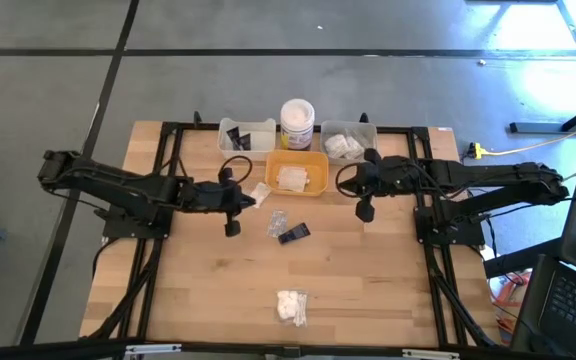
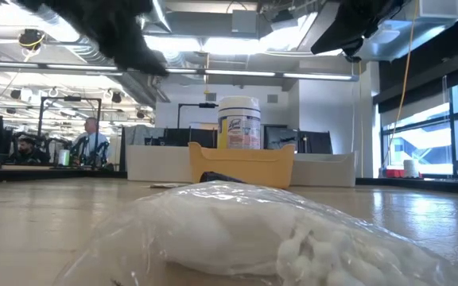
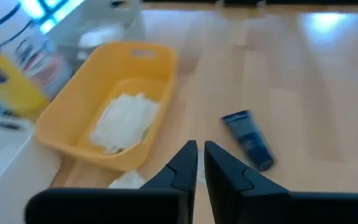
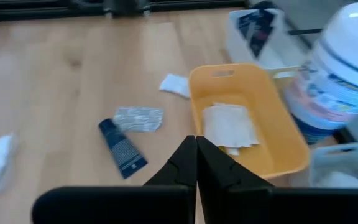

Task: Pick & Place Travel size toiletries
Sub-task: Put the white bandage into the yellow bin

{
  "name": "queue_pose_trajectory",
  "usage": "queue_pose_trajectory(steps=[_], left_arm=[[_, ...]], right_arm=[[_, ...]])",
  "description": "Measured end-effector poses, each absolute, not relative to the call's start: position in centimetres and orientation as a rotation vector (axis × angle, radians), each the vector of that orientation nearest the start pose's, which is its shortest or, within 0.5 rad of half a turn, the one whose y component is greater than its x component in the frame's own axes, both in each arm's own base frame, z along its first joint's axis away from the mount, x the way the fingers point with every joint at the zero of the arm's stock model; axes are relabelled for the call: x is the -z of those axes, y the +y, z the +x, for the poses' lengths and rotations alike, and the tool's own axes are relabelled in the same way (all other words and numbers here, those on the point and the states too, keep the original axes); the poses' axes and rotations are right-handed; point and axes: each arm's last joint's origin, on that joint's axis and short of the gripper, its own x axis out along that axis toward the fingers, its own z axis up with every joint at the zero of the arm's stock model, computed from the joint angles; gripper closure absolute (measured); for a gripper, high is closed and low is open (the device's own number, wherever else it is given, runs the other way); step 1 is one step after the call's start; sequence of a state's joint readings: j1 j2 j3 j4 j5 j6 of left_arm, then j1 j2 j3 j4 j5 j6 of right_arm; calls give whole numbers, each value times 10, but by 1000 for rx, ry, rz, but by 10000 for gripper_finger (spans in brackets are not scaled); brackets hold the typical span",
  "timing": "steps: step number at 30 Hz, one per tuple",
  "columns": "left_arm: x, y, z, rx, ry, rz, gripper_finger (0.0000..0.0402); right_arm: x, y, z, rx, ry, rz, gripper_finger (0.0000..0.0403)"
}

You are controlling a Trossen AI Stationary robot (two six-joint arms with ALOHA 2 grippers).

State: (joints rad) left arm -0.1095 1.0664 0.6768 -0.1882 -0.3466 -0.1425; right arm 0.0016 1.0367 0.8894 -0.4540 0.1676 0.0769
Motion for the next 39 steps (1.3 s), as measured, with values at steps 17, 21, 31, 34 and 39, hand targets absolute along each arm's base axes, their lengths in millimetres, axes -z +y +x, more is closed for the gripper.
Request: queue_pose_trajectory(steps=[17,21,31,34,39], left_arm=[[-187,16,202,-392,560,-84,263],[-177,19,199,-413,521,-114,243],[-173,19,197,-391,533,-71,229],[-173,20,197,-394,531,-83,228],[-171,19,197,-389,547,-70,231]], right_arm=[[-306,-53,185,26,611,68,400],[-310,-52,162,19,540,66,401],[-301,-41,117,75,427,57,392],[-299,-40,116,86,429,123,391],[-298,-40,117,89,431,151,390]])
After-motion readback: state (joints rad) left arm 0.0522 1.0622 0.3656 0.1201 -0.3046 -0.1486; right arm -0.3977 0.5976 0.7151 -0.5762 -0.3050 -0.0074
